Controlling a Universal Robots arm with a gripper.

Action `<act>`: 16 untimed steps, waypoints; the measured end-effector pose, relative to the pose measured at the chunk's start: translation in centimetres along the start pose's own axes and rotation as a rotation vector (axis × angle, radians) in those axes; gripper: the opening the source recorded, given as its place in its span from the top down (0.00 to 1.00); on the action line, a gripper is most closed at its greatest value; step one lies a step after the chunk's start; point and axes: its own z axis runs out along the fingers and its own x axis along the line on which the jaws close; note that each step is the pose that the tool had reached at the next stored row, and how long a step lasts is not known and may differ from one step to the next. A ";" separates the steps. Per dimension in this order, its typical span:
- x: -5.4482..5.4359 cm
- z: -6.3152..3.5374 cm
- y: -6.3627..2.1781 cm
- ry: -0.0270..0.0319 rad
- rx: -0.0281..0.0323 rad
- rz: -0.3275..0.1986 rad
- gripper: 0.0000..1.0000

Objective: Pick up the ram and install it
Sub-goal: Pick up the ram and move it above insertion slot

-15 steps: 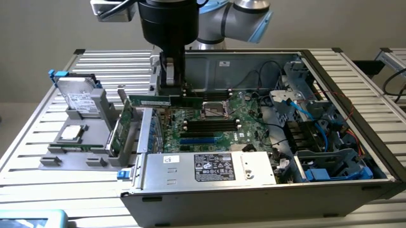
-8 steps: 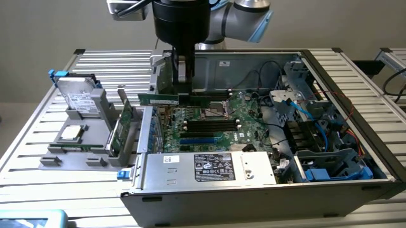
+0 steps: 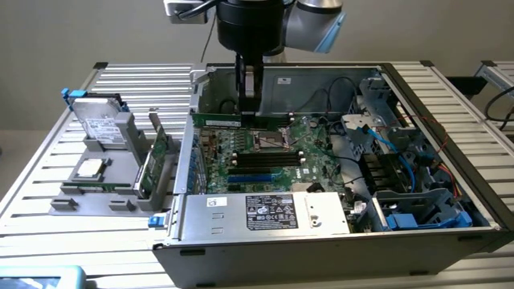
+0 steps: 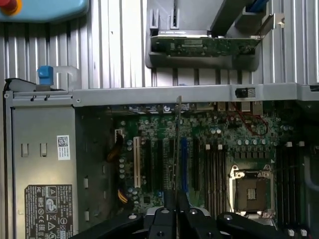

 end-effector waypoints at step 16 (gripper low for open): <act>-3.4 1.51 -4.03 0.0000 -0.0003 -0.003 0.87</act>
